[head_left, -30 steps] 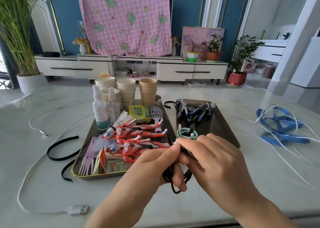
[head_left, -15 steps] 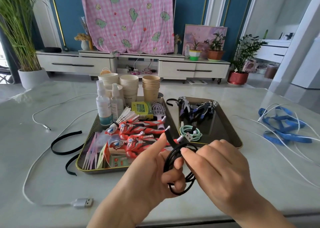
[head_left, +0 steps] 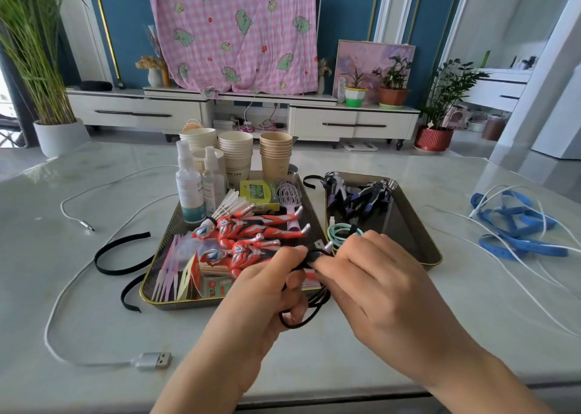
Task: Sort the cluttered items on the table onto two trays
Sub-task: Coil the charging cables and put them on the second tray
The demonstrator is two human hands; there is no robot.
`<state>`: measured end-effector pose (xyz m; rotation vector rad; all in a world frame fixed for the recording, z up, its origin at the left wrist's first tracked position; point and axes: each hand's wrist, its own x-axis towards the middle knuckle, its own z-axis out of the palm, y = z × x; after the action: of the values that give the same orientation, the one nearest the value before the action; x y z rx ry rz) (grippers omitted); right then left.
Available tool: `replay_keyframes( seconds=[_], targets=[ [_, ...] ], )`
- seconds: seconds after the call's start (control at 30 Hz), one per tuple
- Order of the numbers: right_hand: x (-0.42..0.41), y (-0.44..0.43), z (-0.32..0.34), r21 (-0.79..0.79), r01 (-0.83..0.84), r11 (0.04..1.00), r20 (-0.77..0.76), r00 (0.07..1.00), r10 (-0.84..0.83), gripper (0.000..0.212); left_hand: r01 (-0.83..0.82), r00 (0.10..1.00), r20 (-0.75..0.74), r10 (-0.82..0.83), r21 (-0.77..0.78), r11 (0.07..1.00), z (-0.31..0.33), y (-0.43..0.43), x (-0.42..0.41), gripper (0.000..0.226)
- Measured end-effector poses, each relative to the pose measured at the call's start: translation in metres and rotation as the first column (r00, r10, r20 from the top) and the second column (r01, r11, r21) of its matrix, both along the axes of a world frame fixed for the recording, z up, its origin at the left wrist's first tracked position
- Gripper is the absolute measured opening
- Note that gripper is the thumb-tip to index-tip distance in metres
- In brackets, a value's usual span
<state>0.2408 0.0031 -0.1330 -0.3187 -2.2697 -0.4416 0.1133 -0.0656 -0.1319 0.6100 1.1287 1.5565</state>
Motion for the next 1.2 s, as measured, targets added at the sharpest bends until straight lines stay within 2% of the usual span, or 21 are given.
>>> replay_keyframes(
  seconds=[0.13,0.3,0.43,0.57,0.67,0.73,0.8,0.93,1.1,1.2],
  targets=[
    [0.002,0.001,0.004,-0.076,-0.042,0.996,-0.072,0.997,0.036,0.017,-0.036,0.999,-0.01,0.036,0.015,0.999,-0.002,-0.001,-0.002,0.046],
    [0.006,-0.002,0.007,-0.121,-0.078,0.99,-0.07,0.995,0.07,0.015,-0.028,0.998,-0.051,0.031,0.06,0.998,-0.002,-0.002,0.0,0.037],
    [0.005,-0.004,0.005,-0.134,-0.088,0.987,-0.029,0.996,0.085,0.013,-0.163,0.963,-0.208,0.171,0.054,0.985,-0.009,0.002,-0.002,0.048],
    [0.009,-0.001,0.008,-0.131,-0.063,0.989,-0.049,0.997,0.057,0.012,-0.23,0.848,-0.468,0.25,0.101,0.968,-0.016,0.005,-0.001,0.036],
    [0.011,0.001,0.009,-0.159,-0.061,0.985,-0.057,0.997,0.053,0.013,-0.276,0.811,-0.497,0.308,0.139,0.951,-0.017,0.005,-0.001,0.02],
    [0.013,0.001,0.009,-0.23,-0.084,0.97,-0.06,0.996,0.072,0.013,-0.272,0.817,-0.487,0.309,0.148,0.951,-0.018,0.006,-0.002,0.019],
    [0.014,0.0,0.011,-0.36,-0.122,0.925,-0.091,0.991,0.096,0.013,-0.261,0.829,-0.476,0.295,0.138,0.955,-0.018,0.005,-0.003,0.019],
    [0.014,-0.002,0.018,-0.611,-0.246,0.752,-0.215,0.966,0.142,0.004,-0.223,0.847,-0.465,0.256,0.127,0.967,-0.017,0.005,-0.001,0.016],
    [0.012,0.0,0.02,-0.693,-0.226,0.685,-0.238,0.968,0.078,0.001,-0.226,0.845,-0.464,0.264,0.138,0.964,-0.016,0.006,0.002,0.01],
    [0.01,0.001,0.021,-0.746,-0.222,0.628,-0.253,0.967,0.041,0.008,-0.236,0.835,-0.476,0.274,0.14,0.962,-0.016,0.007,0.003,0.011]
  ],
)
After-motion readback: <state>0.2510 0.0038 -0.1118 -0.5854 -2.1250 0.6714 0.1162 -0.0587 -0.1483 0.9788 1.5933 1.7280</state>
